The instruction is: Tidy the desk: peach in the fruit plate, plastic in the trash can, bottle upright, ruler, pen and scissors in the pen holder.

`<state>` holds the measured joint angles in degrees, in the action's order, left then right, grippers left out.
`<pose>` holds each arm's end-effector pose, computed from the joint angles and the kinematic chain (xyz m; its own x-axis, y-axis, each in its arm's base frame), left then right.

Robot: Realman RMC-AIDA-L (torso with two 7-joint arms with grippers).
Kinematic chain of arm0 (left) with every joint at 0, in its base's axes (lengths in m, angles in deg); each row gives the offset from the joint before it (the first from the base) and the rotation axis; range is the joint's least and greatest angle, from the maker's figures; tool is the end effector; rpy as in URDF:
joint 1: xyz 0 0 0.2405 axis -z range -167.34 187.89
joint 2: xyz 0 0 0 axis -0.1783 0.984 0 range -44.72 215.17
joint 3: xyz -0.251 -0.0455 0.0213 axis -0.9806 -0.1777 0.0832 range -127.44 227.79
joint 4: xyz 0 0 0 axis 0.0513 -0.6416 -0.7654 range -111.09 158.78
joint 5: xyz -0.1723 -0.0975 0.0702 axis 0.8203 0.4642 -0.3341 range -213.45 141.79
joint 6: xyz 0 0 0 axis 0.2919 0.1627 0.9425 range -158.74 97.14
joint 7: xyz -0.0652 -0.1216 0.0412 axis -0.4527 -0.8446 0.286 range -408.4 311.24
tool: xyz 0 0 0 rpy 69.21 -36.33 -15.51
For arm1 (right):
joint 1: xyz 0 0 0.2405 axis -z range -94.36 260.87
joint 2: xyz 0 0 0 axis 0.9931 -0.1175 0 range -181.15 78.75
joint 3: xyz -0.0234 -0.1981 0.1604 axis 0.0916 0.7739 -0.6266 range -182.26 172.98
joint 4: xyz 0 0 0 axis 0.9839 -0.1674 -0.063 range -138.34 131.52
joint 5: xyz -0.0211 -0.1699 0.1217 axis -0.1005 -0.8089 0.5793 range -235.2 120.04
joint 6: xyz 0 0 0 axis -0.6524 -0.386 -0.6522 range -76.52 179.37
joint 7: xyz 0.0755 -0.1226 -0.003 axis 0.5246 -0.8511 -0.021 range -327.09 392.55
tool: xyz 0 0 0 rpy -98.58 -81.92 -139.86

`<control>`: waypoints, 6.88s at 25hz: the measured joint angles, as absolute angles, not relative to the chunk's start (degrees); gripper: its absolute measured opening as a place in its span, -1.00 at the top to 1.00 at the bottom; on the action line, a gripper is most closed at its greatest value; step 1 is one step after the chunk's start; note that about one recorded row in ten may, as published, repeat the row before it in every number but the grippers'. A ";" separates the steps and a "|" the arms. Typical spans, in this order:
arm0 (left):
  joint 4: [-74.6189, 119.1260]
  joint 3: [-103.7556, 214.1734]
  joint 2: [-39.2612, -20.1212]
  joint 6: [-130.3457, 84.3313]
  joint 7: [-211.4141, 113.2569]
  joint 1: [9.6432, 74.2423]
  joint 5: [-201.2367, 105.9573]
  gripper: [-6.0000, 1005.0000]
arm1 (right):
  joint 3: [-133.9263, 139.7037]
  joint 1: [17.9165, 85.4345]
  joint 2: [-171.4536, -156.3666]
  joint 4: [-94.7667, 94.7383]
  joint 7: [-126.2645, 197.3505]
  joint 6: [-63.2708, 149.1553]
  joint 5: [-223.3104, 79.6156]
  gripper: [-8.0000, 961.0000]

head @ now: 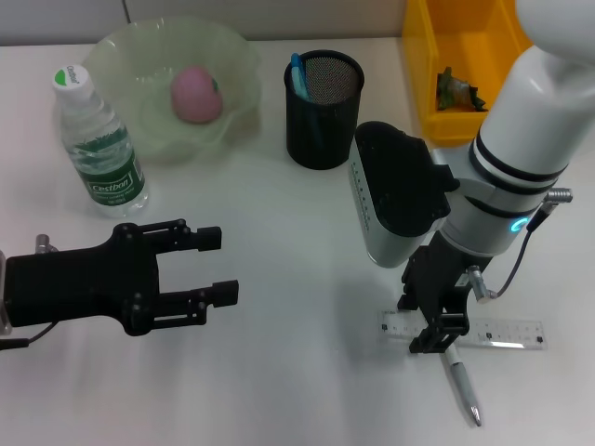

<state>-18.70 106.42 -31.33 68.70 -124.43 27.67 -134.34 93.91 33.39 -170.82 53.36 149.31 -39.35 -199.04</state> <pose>-0.2733 0.2637 0.0088 0.7688 0.2968 0.5665 0.3650 -0.9310 -0.0076 0.1519 0.3318 -0.0806 0.8071 0.0807 0.5849 -0.0047 -0.9897 0.1431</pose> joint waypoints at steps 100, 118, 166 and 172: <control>-14.21 97.02 -33.15 69.21 -121.26 31.93 -131.98 -0.44 | 75.09 48.03 -170.32 45.13 115.56 4.97 -135.58 -0.32; -14.18 96.94 -33.12 69.49 -118.38 31.58 -132.08 -0.44 | 60.41 42.63 -169.38 81.07 185.99 -48.97 -188.59 -0.31; -13.31 96.58 -33.16 66.86 -115.38 30.92 -132.04 -0.44 | 61.46 27.36 -170.13 42.42 201.99 -53.51 -211.42 -0.31; -13.22 96.58 -33.16 66.84 -115.35 30.92 -131.99 -0.44 | 61.51 27.29 -170.27 40.39 202.00 -51.77 -211.76 -0.31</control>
<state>-13.22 96.58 -33.16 66.84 -115.35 30.92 -131.99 61.51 27.29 -170.27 40.39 202.00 -51.77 -211.76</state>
